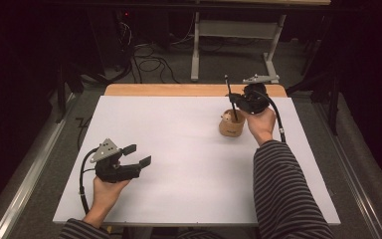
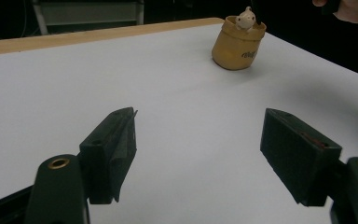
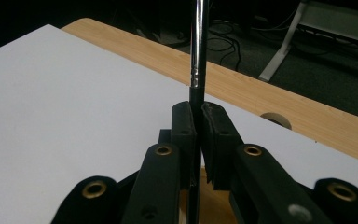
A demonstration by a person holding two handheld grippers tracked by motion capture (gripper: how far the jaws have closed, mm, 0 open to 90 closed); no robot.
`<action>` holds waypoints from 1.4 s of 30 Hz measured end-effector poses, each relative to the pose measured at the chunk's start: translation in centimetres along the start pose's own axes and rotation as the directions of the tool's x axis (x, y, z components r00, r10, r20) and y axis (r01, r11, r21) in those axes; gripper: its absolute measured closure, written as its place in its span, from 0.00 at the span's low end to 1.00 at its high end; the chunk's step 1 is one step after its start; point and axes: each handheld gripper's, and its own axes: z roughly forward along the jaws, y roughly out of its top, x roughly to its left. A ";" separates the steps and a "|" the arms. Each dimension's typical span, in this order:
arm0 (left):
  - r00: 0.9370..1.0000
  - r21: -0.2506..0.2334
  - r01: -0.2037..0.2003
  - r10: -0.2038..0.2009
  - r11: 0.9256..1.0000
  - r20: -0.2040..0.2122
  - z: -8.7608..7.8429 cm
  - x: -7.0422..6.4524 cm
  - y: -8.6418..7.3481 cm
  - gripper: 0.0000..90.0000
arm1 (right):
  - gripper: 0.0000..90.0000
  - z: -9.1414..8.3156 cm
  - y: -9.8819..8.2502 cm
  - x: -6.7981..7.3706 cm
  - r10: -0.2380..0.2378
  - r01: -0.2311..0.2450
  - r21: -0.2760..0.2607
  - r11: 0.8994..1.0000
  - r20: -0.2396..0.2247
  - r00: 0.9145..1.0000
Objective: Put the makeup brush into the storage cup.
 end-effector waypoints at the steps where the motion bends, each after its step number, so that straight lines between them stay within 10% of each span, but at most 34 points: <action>1: 1.000 0.000 0.000 0.000 1.000 0.000 0.0 0.0 0.0 0.30 | 0.95 0.1 0.0 0.0 -0.001 0.001 0.001 1.000 0.002 1.000; 42: 1.000 -0.002 0.000 0.000 1.000 0.000 -0.1 0.0 0.0 0.30 | 0.95 2.0 -1.0 -0.1 -0.016 0.015 0.065 0.998 0.023 1.000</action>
